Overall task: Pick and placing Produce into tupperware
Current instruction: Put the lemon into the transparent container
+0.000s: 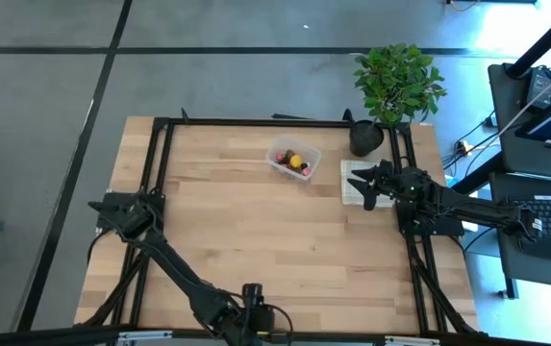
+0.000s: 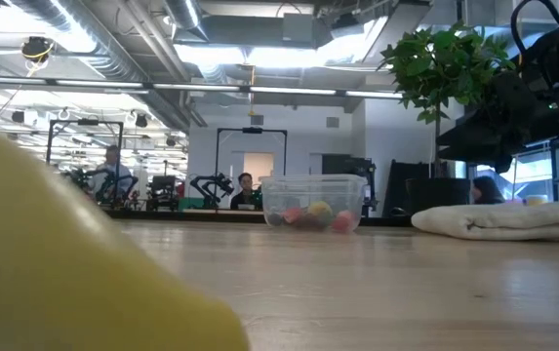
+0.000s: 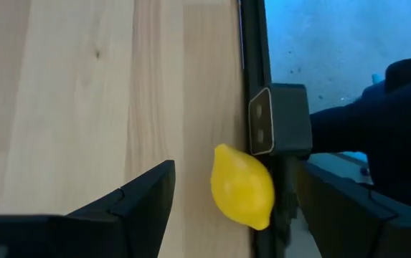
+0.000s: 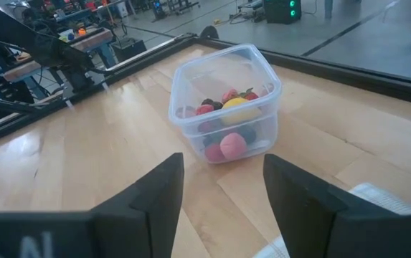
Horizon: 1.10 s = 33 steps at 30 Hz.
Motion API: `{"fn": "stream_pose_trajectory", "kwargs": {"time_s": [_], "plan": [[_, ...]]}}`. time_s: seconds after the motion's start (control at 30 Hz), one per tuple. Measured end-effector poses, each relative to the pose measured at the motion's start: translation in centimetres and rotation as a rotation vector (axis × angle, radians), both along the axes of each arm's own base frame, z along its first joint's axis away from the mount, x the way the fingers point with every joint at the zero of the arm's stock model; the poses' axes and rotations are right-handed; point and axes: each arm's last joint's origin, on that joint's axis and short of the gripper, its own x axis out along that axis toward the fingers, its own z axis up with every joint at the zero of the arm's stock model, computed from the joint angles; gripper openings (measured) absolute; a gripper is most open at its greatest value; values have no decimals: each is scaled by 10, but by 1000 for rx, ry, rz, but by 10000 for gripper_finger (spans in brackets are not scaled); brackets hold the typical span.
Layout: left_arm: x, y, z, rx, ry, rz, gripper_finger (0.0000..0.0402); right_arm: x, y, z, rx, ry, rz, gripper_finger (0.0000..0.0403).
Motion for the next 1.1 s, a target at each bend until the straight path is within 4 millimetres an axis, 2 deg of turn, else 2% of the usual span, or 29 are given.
{"fn": "stream_pose_trajectory", "kwargs": {"time_s": [0.3,0.63,1.1], "plan": [[0,0,0,-46,12,52,273,0,0,0,0,0,0,195],[6,0,-21,-66,83,68,273,0,0,0,0,0,1,195],[7,-3,-33,-105,137,82,273,0,0,0,-2,1,2,195]]}}
